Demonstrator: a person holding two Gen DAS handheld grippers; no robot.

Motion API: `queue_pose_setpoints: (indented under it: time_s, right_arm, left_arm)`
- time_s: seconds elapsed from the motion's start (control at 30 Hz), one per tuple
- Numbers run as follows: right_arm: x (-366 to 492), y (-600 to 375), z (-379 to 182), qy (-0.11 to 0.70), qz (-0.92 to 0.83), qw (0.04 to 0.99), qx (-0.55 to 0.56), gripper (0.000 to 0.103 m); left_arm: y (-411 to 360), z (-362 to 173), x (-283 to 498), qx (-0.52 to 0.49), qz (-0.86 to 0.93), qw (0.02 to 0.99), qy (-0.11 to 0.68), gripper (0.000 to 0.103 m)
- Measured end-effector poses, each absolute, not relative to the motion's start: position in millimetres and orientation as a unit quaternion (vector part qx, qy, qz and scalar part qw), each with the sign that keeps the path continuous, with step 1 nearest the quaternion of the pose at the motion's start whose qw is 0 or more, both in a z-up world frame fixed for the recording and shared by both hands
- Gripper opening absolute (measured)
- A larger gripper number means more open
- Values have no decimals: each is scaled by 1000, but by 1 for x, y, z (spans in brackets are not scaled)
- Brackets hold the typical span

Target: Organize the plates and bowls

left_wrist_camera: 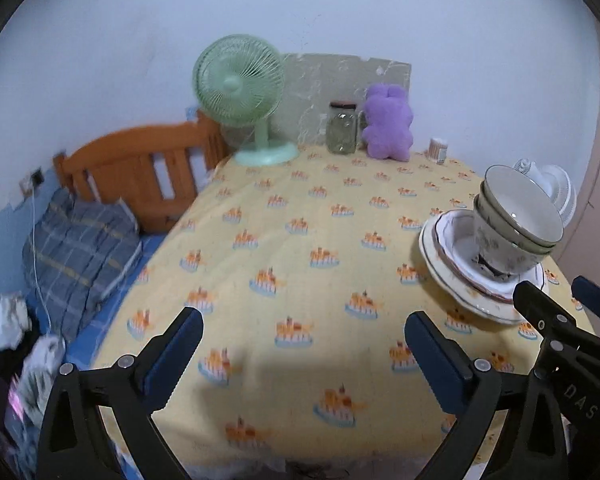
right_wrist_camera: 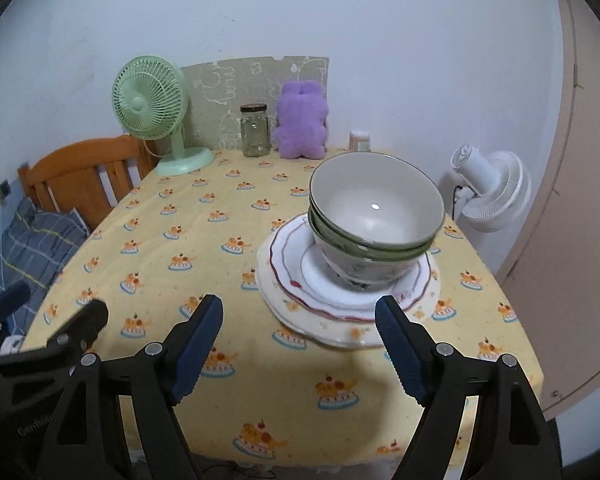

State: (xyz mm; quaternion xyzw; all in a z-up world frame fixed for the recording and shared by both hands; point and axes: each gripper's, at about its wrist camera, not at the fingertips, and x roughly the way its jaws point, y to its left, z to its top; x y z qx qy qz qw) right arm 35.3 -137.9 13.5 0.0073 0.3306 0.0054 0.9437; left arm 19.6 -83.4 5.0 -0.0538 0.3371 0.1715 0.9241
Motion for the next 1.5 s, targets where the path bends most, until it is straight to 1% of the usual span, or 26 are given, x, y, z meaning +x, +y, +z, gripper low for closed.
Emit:
queue_pose_setpoints:
  time_s: [0.17, 0.43, 0.8, 1.5]
  right_arm:
    - [15, -141, 13, 332, 25, 943, 20, 81]
    - [-2, -150, 15, 322, 28, 946, 34, 81]
    - [-5, -163, 15, 326, 12, 944, 58, 81]
    - [-6, -155, 18, 327, 13, 944, 48, 81]
  left_arm:
    - [-90, 9, -4, -62, 188, 927, 319, 102]
    - [-99, 12, -13, -61, 181, 933, 306, 102]
    - [-115, 15, -12, -41, 159, 939, 301, 103]
    - [-115, 15, -14, -51, 158, 940, 298, 103]
